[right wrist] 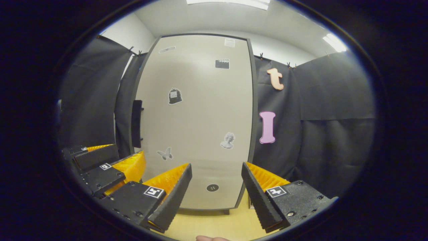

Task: Open the cabinet door with the right hand, grasp the bottle in the cabinet with the left hand and place it on the coaster, then close the cabinet door with the right hand.

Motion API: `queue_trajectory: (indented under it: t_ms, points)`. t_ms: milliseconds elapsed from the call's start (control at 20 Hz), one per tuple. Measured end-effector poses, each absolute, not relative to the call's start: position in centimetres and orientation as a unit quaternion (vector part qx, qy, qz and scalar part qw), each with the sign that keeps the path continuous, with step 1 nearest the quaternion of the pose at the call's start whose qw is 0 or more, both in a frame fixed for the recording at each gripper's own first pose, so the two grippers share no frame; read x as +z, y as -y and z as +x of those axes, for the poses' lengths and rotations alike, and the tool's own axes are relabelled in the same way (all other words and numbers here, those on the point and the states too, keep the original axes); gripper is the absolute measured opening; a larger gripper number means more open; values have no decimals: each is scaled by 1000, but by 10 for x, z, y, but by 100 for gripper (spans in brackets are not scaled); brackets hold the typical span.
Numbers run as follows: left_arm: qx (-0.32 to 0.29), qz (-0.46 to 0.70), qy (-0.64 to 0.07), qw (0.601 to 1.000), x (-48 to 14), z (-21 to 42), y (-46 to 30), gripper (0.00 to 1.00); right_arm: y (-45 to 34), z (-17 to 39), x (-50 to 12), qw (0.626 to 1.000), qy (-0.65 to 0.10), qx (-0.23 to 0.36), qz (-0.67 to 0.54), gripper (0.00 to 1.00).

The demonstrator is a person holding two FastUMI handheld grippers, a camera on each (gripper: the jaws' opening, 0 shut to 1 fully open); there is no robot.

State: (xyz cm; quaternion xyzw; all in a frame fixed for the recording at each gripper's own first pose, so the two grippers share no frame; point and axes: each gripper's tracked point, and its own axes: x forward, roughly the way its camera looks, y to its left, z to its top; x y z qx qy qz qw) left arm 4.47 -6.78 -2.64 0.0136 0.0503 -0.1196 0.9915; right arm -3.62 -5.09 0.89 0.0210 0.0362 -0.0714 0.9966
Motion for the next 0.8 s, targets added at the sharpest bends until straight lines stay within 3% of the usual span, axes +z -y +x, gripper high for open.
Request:
queue_trajectory:
  t_ms: [300, 800]
  points:
    - [-90, 32, -21, 995, -9, 37, 62, 95, 52, -35, 17, 998, -28, -39, 33, 96]
    - [-91, 53, -29, 994, -16, 32, 77, 95, 68, -38, -1, 996, -64, -28, 50, 96]
